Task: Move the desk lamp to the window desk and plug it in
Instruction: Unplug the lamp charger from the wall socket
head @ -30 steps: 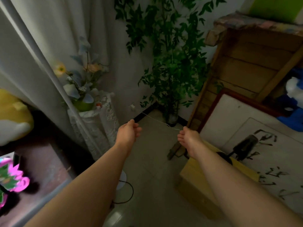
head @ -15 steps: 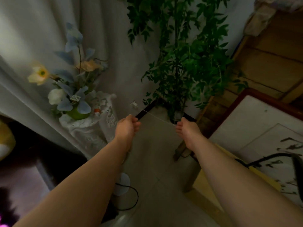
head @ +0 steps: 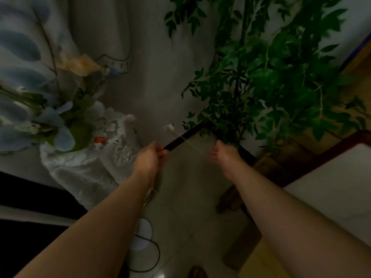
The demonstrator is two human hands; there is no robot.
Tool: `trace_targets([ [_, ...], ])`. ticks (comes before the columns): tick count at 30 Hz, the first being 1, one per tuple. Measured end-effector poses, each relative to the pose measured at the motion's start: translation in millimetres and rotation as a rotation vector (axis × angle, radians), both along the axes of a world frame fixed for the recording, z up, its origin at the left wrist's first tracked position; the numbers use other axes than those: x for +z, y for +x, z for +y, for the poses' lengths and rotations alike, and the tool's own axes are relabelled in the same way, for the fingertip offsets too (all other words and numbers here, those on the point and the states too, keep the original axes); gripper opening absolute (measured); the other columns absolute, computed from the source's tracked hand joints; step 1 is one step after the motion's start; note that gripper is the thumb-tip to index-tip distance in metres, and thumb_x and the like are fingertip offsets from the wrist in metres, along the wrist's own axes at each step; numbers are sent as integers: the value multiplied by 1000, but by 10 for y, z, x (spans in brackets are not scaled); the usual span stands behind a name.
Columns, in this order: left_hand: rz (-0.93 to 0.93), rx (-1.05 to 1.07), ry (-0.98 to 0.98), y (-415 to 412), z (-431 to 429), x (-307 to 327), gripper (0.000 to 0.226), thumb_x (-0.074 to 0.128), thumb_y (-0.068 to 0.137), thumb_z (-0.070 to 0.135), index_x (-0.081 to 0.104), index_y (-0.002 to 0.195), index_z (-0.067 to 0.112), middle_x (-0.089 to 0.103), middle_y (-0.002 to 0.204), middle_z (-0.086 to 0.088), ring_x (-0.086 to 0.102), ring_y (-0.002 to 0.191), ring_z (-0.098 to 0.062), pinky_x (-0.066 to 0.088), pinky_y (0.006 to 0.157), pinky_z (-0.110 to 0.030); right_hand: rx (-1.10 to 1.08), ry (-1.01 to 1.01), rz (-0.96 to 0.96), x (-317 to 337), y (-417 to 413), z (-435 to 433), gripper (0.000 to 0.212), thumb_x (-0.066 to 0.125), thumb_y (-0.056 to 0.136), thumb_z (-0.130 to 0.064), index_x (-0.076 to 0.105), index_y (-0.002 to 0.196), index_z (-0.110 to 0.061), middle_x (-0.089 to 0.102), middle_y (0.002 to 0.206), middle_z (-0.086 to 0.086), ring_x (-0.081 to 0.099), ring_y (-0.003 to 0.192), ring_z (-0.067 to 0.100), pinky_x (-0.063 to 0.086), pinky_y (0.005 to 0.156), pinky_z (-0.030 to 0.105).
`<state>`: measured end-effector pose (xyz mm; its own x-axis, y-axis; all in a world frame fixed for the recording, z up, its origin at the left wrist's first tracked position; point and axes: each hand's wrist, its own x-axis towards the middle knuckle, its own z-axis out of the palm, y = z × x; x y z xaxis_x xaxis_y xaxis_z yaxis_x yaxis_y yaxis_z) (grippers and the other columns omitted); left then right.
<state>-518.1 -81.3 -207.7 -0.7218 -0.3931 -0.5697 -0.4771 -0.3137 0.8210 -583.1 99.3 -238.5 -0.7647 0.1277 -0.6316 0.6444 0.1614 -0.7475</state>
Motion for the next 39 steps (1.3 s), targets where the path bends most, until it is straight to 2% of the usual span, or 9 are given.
trace_targets([
  [6, 3, 52, -8, -448, 50, -433, 29, 37, 99, 27, 57, 83, 14, 63, 79, -3, 56, 68, -14, 41, 60, -25, 88, 36, 20, -474, -579, -51, 57, 35, 104, -47, 53, 140, -8, 58, 137, 16, 57, 124, 33, 45, 112, 48],
  [10, 61, 22, -142, -665, 4, -815, 22, 45, 95, 19, 60, 78, 17, 67, 83, -5, 60, 76, -17, 45, 66, -26, 207, 93, 74, -814, -822, -198, 26, 46, 103, -22, 69, 103, -10, 67, 122, 24, 63, 114, 39, 50, 106, 54],
  [14, 84, -82, -317, -879, -106, -1336, 23, 49, 95, 24, 63, 77, 18, 69, 86, -8, 62, 83, -23, 47, 74, -30, 368, 175, 163, -1248, -1049, -344, 23, 55, 99, -11, 67, 118, -5, 68, 121, 22, 65, 113, 37, 51, 105, 54],
  [17, 93, -228, -506, -1053, -197, -1675, 22, 46, 97, 23, 65, 92, 12, 65, 83, 0, 59, 74, -8, 44, 67, -14, 466, 237, 198, -1582, -1271, -442, 23, 58, 98, -12, 69, 117, -3, 69, 122, 20, 64, 116, 37, 50, 107, 48],
  [19, 84, -313, -655, -1198, -257, -1869, 24, 46, 98, 23, 67, 98, 11, 64, 84, 2, 56, 69, 0, 38, 57, -3, 527, 276, 240, -1733, -1414, -481, 24, 58, 99, -11, 69, 119, -4, 69, 123, 14, 63, 117, 31, 48, 106, 33],
  [22, 99, -390, -793, -1451, -336, -2211, 22, 47, 97, 24, 66, 101, 13, 63, 86, 1, 62, 79, -15, 41, 64, -19, 599, 306, 259, -2086, -1672, -573, 24, 56, 101, -12, 68, 120, -7, 67, 115, 5, 60, 106, 17, 41, 90, 21],
  [28, 97, -531, -936, -1838, -413, -2934, 24, 50, 94, 23, 65, 110, 14, 69, 104, -5, 64, 96, -20, 49, 83, -27, 627, 353, 324, -2754, -2138, -886, 25, 55, 101, -10, 66, 120, 1, 67, 121, 16, 61, 112, 30, 47, 99, 31],
  [33, 45, -486, -901, -2009, -501, -3405, 19, 53, 90, 18, 67, 102, 12, 71, 98, -7, 65, 91, -22, 50, 80, -29, 655, 409, 347, -3146, -2340, -997, 30, 51, 103, -11, 63, 120, 10, 65, 123, 22, 61, 114, 35, 48, 93, 35],
  [39, -12, -376, -820, -2191, -619, -3693, 20, 50, 94, 17, 65, 94, 4, 62, 81, -2, 59, 81, -17, 39, 61, -21, 674, 404, 367, -3497, -2486, -1093, 29, 49, 105, -17, 61, 127, -2, 62, 132, 16, 58, 119, 30, 43, 91, 26],
])
